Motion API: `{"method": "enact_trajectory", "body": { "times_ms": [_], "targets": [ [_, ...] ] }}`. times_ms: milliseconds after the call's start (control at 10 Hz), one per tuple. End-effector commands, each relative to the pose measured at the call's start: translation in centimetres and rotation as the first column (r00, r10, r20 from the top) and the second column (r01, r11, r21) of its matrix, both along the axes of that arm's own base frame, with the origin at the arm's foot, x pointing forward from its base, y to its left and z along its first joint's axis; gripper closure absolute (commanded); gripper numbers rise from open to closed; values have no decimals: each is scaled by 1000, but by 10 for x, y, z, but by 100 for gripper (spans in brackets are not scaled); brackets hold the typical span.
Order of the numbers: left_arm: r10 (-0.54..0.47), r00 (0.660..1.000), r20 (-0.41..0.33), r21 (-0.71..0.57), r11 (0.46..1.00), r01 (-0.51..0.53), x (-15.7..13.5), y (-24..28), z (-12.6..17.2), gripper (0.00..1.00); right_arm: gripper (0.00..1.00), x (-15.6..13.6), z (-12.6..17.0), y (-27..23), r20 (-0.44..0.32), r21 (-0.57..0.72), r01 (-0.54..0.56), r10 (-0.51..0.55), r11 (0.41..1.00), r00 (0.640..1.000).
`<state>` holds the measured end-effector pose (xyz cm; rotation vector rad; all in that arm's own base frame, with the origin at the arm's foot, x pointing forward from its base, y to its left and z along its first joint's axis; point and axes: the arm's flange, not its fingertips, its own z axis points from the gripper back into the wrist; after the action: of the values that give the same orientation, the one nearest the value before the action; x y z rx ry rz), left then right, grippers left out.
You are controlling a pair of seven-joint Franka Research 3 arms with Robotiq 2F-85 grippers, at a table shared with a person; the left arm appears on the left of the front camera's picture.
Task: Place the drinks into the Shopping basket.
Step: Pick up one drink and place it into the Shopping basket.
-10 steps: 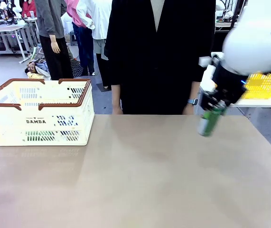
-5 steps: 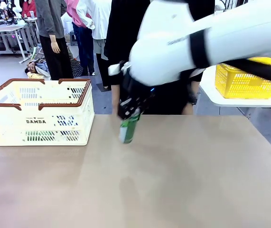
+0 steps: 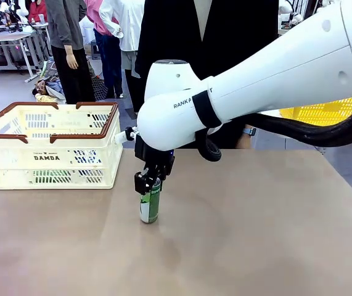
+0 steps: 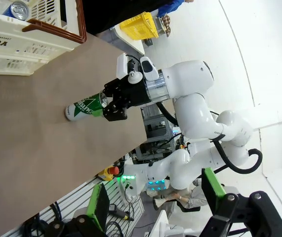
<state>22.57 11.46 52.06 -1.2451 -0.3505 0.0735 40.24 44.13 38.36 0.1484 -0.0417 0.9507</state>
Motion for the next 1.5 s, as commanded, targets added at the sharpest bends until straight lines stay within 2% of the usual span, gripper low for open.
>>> {"method": "enact_trajectory", "body": {
  "times_ms": [0,100,200,300,500,700,800,1000,1100,1200,1300,1400],
  "targets": [
    [-6,1000,20,-18,1000,7,0,1,1,0,100,-2,5,-3,16,-39,-15,15,999,1000],
    [-6,1000,20,-18,1000,7,0,1,1,0,77,-5,4,-4,44,-57,-25,27,998,999],
    [-6,1000,20,-18,1000,7,0,1,1,0,21,-6,5,-6,44,-48,-37,39,998,998],
    [-6,1000,20,-18,1000,7,0,1,1,0,0,-6,8,-9,20,-39,-40,41,998,999],
    [-6,1000,20,-18,1000,7,0,1,1,0,0,-8,25,-17,-3,5,-19,19,1000,1000],
    [-6,1000,20,-18,1000,7,0,1,1,0,0,-2,74,-47,-83,77,65,-59,995,995],
    [-6,1000,20,-18,1000,7,0,1,1,0,0,2,110,-80,-142,110,126,-110,986,984],
    [-6,1000,20,-18,1000,7,0,1,1,0,0,-1,182,-196,-282,197,267,-206,943,937],
    [-6,1000,20,-18,1000,7,0,1,1,0,0,-7,205,-266,-342,242,384,-292,891,893],
    [-6,1000,20,-18,1000,7,0,1,1,0,0,-12,216,-340,-421,276,546,-411,791,808],
    [-6,1000,20,-18,1000,7,0,1,1,0,0,-25,218,-427,-540,334,698,-479,633,692],
    [-6,1000,20,-18,1000,7,0,1,1,0,0,-44,209,-496,-606,397,784,-505,477,614]
  ]
}}
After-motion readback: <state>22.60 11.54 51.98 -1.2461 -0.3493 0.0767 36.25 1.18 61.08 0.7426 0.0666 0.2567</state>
